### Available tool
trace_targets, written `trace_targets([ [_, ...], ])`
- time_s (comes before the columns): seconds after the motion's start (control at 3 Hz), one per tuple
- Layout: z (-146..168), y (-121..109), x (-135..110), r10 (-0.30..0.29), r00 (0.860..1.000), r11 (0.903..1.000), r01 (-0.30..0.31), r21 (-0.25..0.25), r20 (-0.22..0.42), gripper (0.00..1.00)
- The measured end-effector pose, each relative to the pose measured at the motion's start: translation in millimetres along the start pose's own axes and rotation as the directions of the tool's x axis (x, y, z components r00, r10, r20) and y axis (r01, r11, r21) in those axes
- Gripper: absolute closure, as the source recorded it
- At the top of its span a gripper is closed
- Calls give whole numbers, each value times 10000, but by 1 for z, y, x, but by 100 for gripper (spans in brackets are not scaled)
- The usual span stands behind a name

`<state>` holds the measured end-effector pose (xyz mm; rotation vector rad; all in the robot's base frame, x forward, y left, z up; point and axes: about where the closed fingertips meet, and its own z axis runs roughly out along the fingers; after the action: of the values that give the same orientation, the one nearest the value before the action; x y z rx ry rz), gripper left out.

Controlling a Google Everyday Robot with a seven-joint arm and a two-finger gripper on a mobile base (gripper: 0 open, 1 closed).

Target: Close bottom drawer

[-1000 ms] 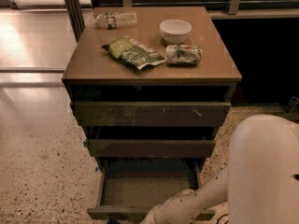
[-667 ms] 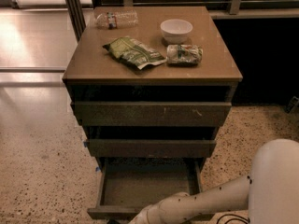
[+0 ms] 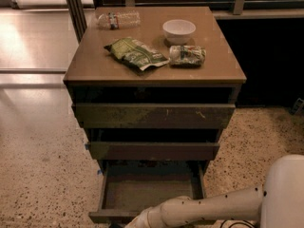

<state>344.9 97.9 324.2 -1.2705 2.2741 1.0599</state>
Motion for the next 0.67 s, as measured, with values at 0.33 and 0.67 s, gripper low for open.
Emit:
trace_targets([
  [0.33, 4, -2, 3, 20, 10000, 9999, -19, 114, -82, 100],
  [0.67, 0, -17, 23, 23, 9986, 9975, 15, 707, -535, 100],
])
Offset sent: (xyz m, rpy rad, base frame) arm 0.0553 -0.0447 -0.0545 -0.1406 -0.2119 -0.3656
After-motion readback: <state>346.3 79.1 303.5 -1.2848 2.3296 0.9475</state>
